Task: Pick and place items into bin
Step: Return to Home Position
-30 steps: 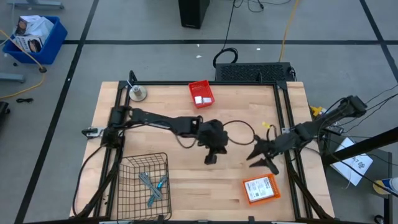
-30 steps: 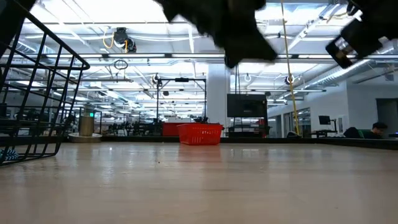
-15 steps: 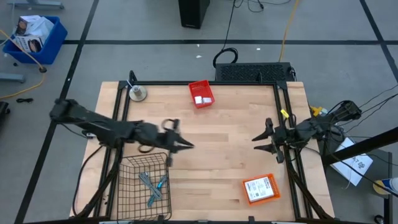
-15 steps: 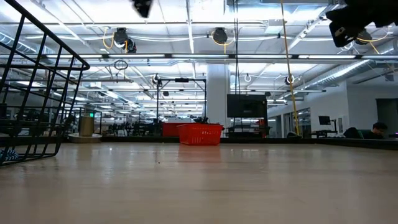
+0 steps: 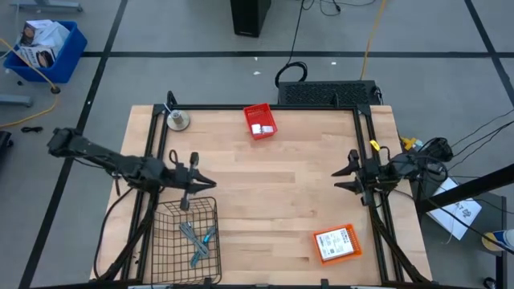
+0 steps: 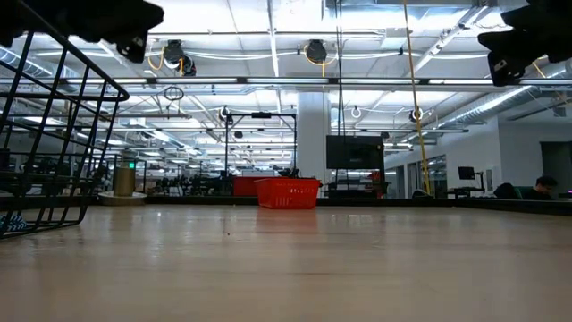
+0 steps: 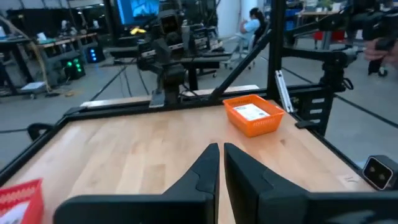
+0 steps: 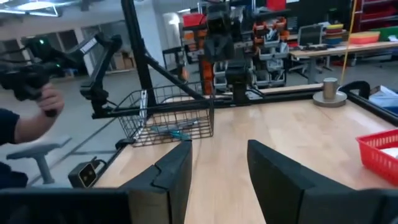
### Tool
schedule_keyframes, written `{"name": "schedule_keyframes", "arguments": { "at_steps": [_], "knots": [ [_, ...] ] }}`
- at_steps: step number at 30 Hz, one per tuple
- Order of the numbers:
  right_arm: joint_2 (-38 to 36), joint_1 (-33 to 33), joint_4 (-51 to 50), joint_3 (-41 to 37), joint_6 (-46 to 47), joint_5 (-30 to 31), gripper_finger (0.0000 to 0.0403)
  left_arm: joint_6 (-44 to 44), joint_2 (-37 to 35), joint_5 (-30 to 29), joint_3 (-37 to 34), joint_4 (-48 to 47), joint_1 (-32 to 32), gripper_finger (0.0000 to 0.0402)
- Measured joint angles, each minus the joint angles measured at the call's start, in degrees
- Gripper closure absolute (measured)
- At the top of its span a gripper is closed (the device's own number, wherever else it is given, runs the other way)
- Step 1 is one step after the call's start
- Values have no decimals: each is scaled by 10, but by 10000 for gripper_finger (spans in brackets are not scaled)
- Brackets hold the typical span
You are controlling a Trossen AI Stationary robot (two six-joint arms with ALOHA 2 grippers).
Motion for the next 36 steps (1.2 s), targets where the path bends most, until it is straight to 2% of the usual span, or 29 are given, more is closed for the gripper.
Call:
{"name": "schedule_keyframes", "arguments": {
  "at_steps": [4,11,15,22,27,30,36],
  "knots": [
    [-7,-1,-40,7,3,13,256,-12,-57,8,-30,-26,16,371],
    [-7,-3,-52,4,7,40,254,-17,-158,21,-63,-73,27,371],
    [-7,-3,4,-43,-3,59,256,-10,-221,42,-114,-20,28,371],
    [-7,-6,101,-118,-1,63,253,-36,-308,33,-187,-21,53,371],
    [-1,-14,151,-142,-33,62,256,-48,-328,35,-187,-54,70,371],
    [14,-15,153,-143,-63,59,258,-54,-327,30,-187,-63,73,371],
    [31,-14,163,-144,-68,61,257,-59,-327,47,-187,-93,74,371]
  ]
}}
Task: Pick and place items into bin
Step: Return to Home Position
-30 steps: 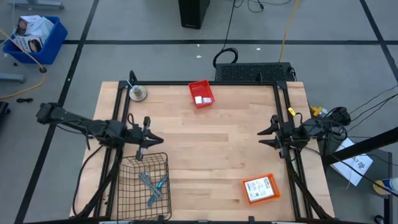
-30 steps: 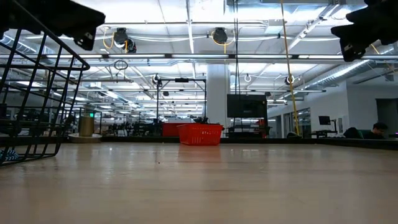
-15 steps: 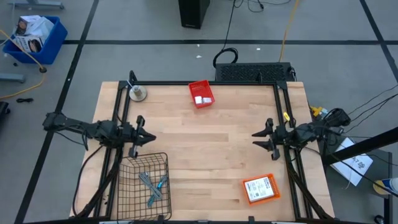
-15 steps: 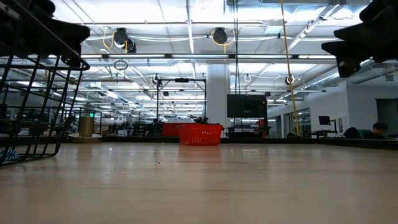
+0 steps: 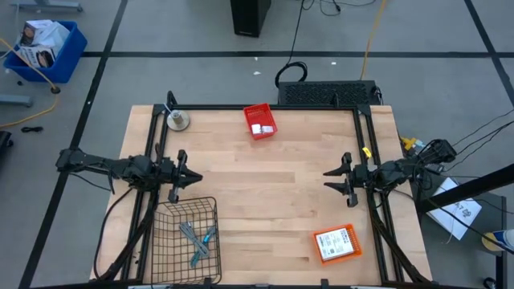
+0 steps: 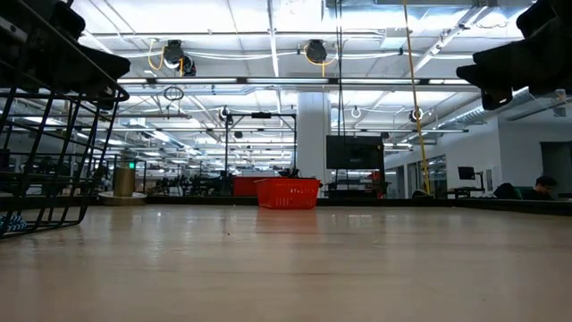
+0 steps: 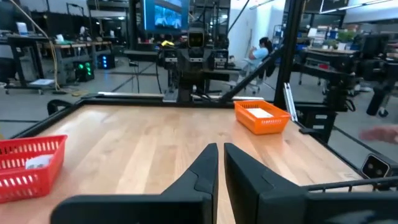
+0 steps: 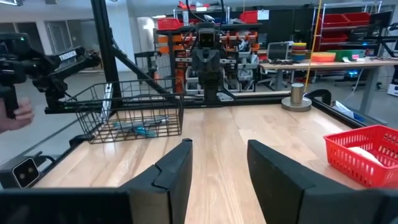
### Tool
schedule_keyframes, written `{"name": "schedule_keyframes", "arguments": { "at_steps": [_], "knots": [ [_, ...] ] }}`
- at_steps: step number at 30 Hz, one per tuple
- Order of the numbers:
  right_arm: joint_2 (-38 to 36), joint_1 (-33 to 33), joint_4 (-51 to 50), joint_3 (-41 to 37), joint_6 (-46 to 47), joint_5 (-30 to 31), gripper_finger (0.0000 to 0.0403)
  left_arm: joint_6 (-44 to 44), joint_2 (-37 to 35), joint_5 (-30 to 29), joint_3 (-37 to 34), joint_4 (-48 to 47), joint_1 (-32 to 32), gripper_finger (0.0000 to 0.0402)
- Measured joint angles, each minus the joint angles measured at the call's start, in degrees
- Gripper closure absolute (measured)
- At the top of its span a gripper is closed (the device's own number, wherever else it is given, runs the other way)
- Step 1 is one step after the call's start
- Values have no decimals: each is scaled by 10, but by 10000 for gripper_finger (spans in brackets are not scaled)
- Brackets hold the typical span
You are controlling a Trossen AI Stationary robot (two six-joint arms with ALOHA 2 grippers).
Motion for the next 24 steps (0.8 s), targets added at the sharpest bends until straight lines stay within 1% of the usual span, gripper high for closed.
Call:
{"name": "schedule_keyframes", "arguments": {
  "at_steps": [24],
  "knots": [
    [0,0,3,-1,0,0,261,0,0,-7,0,1,0,371]
  ]
}}
